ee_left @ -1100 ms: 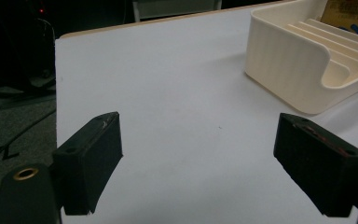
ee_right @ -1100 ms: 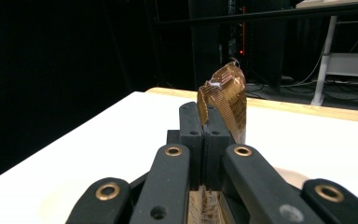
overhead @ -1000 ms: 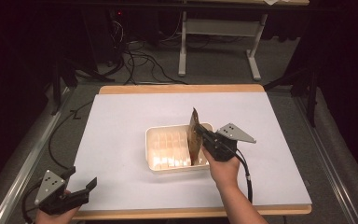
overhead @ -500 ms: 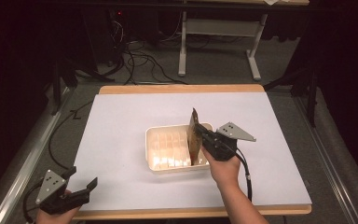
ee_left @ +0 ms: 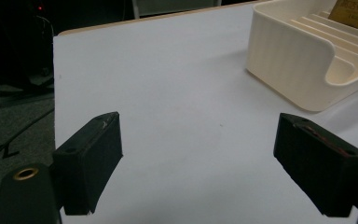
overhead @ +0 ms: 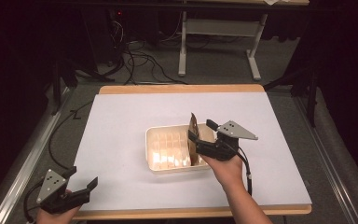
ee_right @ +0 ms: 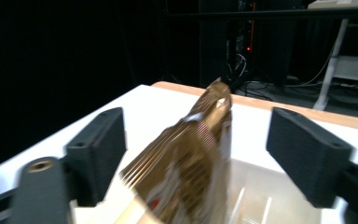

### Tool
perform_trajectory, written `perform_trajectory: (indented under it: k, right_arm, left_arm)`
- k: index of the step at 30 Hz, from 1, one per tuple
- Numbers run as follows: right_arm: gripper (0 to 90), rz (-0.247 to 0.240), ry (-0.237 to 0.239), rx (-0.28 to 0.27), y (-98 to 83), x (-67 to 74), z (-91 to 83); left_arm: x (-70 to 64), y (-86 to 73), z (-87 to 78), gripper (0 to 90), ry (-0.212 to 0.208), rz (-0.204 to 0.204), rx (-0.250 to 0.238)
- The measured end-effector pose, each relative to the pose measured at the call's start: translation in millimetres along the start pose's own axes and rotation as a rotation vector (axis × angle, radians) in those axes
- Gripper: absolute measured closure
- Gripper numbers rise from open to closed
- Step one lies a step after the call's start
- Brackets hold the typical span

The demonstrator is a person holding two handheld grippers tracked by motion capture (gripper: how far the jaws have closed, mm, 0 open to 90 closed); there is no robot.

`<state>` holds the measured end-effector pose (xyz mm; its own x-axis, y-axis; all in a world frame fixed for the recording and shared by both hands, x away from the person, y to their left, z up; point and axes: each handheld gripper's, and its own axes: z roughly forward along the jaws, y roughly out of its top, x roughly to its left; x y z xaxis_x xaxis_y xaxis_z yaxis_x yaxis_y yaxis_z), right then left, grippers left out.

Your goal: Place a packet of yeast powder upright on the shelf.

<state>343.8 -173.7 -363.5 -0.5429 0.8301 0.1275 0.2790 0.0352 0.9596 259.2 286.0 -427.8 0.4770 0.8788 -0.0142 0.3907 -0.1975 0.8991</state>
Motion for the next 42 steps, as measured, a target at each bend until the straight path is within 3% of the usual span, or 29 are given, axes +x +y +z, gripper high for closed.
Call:
perform_trajectory:
  k: [5,8,14,18,22,28,35,42]
  right_arm:
    - [14.2,-0.027,0.004,0.02,1.0,-1.5,-10.1]
    - [15.4,-0.03,-0.001,0.028,1.5,-2.9,-17.7]
    - [15.3,-0.023,0.049,0.018,0.0,-5.0,-34.4]
    - [15.6,-0.032,0.043,0.016,-1.4,-8.9,-47.0]
    - [16.1,-0.032,0.015,0.013,-6.1,-19.8,-62.1]
    - [16.8,-0.009,-0.06,0.044,-23.1,-49.6,-84.8]
    - [18.0,0.044,-0.154,0.048,-54.6,-87.8,-120.2]
    - [19.5,0.094,-0.252,0.024,-94.3,-111.5,-158.0]
  left_arm:
    - [-0.3,0.1,1.5,15.8,-0.011,-0.006,0.002]
    - [-1.5,1.0,2.4,15.8,-0.014,0.0,-0.002]
    - [-0.4,2.6,4.1,15.8,-0.015,-0.005,-0.008]
    - [-1.8,4.8,5.5,15.8,-0.021,-0.001,-0.009]
    - [-3.0,3.9,7.8,15.8,-0.024,0.007,-0.002]
    - [0.7,3.1,7.8,15.8,-0.024,-0.016,-0.006]
    - [-4.8,5.0,9.8,15.8,-0.022,0.019,0.006]
    - [-8.8,6.6,16.0,15.8,-0.028,0.033,0.024]
